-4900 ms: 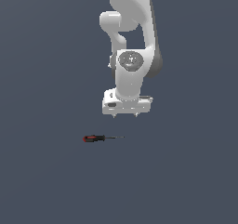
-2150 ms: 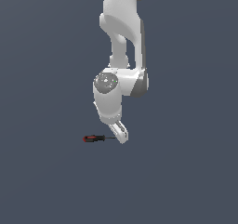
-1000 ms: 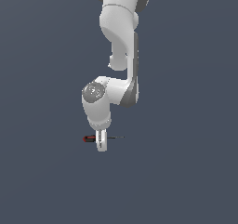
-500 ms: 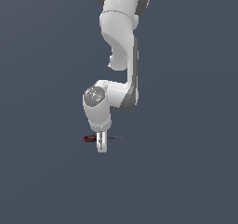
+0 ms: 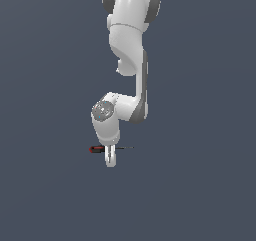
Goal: Pick up the object and move it to a goal position.
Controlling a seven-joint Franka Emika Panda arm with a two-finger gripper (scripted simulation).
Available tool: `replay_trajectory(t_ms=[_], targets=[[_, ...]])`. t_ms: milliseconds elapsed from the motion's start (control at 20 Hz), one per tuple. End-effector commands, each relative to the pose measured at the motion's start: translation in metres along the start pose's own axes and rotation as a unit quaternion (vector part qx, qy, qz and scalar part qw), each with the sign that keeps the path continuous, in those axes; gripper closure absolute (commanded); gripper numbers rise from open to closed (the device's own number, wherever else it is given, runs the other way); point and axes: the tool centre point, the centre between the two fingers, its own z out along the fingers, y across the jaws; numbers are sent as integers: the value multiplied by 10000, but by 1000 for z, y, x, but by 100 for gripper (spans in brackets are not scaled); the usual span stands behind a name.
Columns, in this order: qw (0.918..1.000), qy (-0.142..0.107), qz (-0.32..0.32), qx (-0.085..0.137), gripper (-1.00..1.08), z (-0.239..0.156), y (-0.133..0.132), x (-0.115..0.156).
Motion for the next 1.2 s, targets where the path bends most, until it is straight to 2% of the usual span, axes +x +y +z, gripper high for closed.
replay_trajectory(t_ms=[0,700,1150], targets=[[10000,1,0,7,108,0,-1,0],[10000,1,0,7,108,-7,-1,-5],[10000,-1,3,7,108,-61,-4,-39]])
